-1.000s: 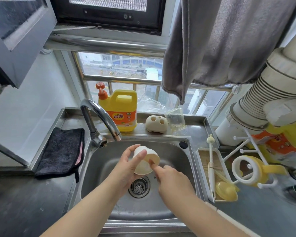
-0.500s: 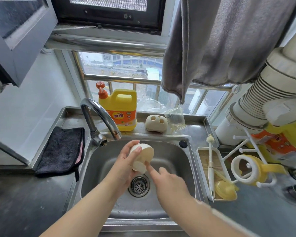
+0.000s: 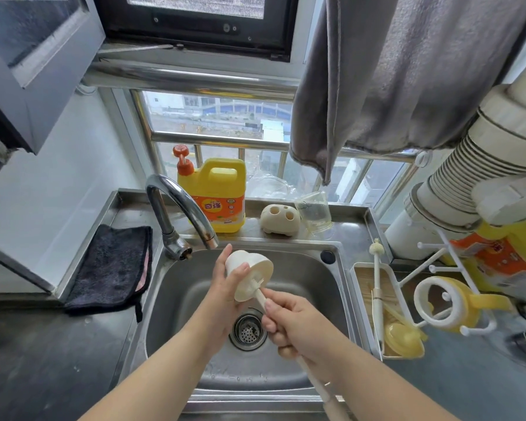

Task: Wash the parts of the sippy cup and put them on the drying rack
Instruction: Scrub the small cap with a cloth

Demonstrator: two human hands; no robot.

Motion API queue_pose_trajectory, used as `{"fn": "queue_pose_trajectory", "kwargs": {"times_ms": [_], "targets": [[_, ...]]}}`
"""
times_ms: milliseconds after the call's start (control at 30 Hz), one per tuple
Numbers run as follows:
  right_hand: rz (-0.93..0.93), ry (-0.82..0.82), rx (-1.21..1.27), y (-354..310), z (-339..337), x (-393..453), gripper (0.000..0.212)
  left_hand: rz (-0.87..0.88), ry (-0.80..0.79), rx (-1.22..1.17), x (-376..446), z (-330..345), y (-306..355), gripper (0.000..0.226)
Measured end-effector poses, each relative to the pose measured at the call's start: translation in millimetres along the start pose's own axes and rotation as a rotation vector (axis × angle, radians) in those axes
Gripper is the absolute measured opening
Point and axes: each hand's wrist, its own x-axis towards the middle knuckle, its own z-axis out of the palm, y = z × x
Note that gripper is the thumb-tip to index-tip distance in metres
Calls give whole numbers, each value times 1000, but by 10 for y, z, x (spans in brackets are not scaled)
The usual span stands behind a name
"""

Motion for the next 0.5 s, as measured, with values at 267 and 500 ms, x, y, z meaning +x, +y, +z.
{"fn": "queue_pose_trajectory", "kwargs": {"times_ms": [267, 500], "targets": [[-151, 54, -383, -95, -172, -51, 32, -117, -122, 0, 36, -91, 269, 69], [-290, 134, -923, -29, -184, -77, 44, -262, -139, 232, 56, -23, 381, 67]]}}
